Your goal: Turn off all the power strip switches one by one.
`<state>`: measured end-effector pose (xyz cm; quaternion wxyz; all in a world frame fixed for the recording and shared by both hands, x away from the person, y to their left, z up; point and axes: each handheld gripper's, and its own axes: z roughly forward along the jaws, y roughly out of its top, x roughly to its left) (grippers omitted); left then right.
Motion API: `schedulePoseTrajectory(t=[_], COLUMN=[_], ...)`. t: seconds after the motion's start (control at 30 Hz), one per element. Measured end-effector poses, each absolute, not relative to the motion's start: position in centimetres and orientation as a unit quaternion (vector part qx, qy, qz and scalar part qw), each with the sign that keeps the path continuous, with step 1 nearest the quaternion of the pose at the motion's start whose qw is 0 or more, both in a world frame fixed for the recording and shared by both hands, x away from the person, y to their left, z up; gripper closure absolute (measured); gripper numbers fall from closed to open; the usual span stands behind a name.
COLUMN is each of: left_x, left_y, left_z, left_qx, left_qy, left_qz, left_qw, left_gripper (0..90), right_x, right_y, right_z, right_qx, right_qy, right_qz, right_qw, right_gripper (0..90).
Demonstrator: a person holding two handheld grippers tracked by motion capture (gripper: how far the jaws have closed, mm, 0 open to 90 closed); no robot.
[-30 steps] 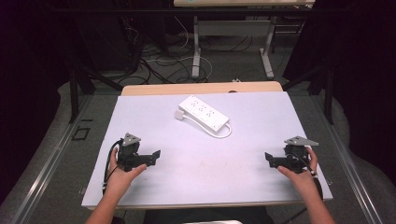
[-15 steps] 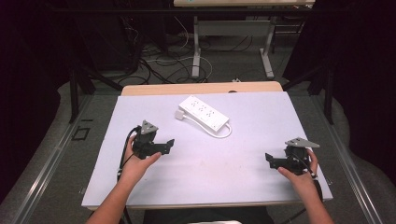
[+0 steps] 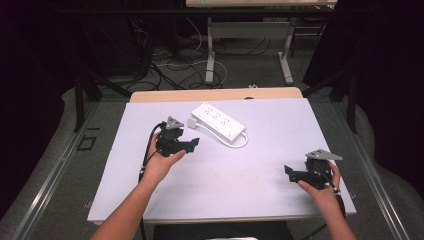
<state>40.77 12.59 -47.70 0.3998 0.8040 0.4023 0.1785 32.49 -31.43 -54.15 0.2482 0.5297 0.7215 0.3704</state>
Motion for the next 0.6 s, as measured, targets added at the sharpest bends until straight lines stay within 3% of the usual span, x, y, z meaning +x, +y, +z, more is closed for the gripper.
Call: schedulePoseTrajectory(t=[0.6], left_x=[44.1], left_y=[9.2], left_z=[-45.7], left_qx=[0.813], left_qy=[0.384], left_qz=[0.158], left_qw=[0.408], left_gripper=[32.1], right_x=[32.4], right_y=[-31.3], right_z=[-54.1], right_qx=[0.535], right_qy=[0.717], right_qz=[0.369], right_qw=[0.253], right_gripper=[6.4])
